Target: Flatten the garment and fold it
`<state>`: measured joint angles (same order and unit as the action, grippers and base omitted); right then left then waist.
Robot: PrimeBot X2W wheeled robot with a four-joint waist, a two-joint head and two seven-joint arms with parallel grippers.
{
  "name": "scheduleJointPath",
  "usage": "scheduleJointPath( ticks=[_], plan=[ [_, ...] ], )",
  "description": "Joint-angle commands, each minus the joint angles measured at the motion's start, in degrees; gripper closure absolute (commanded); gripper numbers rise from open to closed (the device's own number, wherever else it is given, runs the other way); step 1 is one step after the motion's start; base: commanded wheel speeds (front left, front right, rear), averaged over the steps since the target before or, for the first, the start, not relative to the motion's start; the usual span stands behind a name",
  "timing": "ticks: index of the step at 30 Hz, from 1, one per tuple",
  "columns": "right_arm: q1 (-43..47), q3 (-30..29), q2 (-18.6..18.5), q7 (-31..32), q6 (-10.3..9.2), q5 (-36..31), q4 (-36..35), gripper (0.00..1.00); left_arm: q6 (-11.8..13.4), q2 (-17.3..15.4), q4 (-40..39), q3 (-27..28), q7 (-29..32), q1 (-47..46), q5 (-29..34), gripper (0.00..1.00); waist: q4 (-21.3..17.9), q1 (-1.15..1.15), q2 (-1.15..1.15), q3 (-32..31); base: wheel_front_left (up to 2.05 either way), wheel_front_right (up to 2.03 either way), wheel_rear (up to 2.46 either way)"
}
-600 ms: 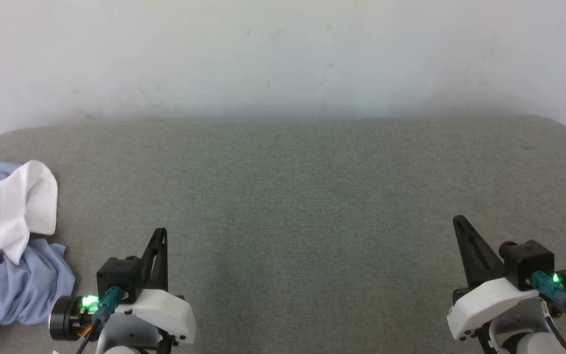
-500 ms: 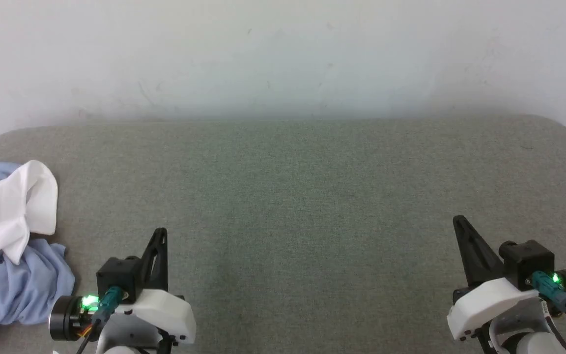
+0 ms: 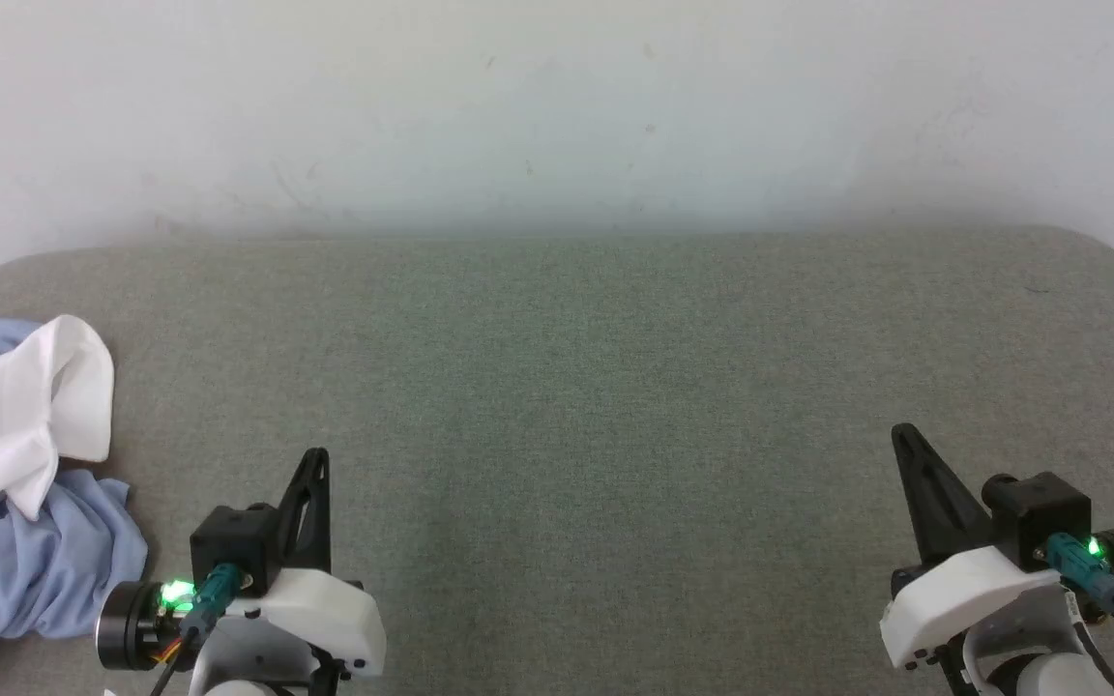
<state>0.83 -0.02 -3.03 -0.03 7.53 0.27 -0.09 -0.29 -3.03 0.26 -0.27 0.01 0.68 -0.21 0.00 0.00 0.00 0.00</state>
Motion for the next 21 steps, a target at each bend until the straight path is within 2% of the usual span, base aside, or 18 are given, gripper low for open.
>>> scheduleJointPath(
  ticks=[1, 2, 3, 21],
  plan=[
    [-0.83, 0.02, 0.15, 0.03, -0.04, -0.27, 0.09, 1.0, 0.29, 0.15, -0.26, 0.27, -0.01, -0.68, 0.21, 1.0, 0.0, 0.0, 0.0, 0.0, 0.0, 0.0, 0.0],
    [-0.83, 0.02, 0.15, 0.03, -0.04, -0.27, 0.09, 1.0, 0.29, 0.15, -0.26, 0.27, -0.01, -0.68, 0.21, 1.0, 0.0, 0.0, 0.0, 0.0, 0.0, 0.0, 0.0],
    [0.02, -0.02, 0.0, -0.01, 0.0, 0.02, 0.0, 0.0, -0.01, 0.0, 0.02, -0.03, -0.01, 0.0, -0.01, 0.0, 0.0, 0.0, 0.0, 0.0, 0.0, 0.0, 0.0],
    [0.17, -1.34, 0.01, -1.92, -0.01, 0.93, 1.1, 0.0, -0.43, 0.01, 1.32, -1.05, -1.95, -0.87, -1.75, 0.0, 0.29, 0.0, 0.0, -0.03, 0.0, 0.0, 0.0]
  ],
)
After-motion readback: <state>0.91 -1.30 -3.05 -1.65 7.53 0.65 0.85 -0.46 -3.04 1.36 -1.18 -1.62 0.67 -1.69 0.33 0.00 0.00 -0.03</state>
